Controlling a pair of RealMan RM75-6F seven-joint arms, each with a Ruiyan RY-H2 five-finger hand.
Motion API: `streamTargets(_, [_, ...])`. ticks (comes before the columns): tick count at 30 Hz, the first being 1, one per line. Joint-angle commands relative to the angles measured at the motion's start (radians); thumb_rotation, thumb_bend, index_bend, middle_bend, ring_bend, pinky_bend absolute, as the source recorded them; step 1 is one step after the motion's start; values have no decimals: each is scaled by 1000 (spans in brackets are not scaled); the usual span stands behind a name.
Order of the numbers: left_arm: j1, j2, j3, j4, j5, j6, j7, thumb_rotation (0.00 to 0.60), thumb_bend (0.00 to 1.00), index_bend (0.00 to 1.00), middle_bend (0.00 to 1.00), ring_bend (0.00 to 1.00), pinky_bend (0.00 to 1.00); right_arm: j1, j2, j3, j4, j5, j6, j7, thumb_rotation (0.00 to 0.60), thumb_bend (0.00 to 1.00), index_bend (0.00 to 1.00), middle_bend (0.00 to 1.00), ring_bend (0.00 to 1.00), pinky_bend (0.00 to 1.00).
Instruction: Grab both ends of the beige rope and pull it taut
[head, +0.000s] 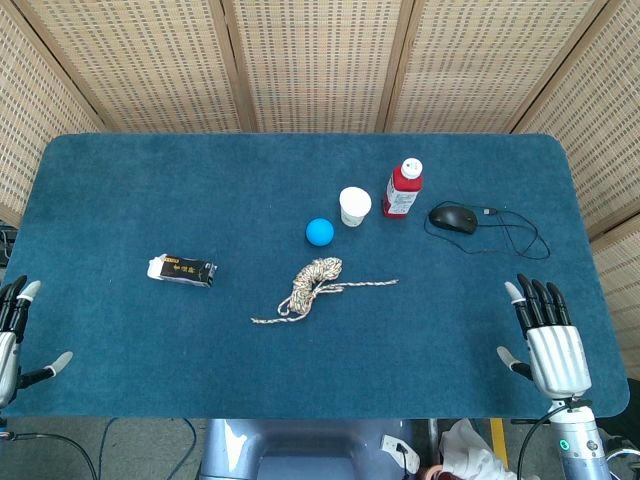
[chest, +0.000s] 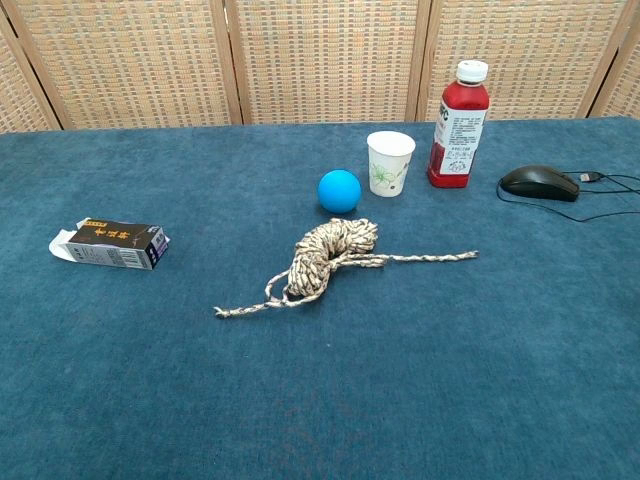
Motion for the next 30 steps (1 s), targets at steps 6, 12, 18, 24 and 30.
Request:
streamTargets(6, [7, 2, -11, 2, -4, -11, -2, 600, 0, 0, 0, 0, 0, -5, 5, 10, -26, 21, -32, -24, 600, 0, 0, 0, 0, 0])
streamTargets(12, [2, -4, -32, 11, -20, -33, 6, 600, 0, 0, 0, 0, 0, 73, -9, 56, -26, 29, -145, 12, 600, 0, 0, 0, 0, 0])
streamTargets(18, [-8, -21, -51, 17, -52, -70, 48, 600, 0, 0, 0, 0, 0, 246, -51, 141, 2, 53, -361, 50, 600, 84, 203, 0, 0, 0])
streamTargets(24, [-22, -44, -64, 26, -72, -101, 103, 600, 0, 0, 0, 0, 0, 401, -175, 230, 119, 169, -545, -39, 600, 194, 310, 0, 0, 0])
streamTargets(30, [-23, -52, -86, 33, -105, -111, 109, 600, 0, 0, 0, 0, 0, 493, -253, 267, 183, 330, -695, -130, 600, 216, 367, 0, 0, 0])
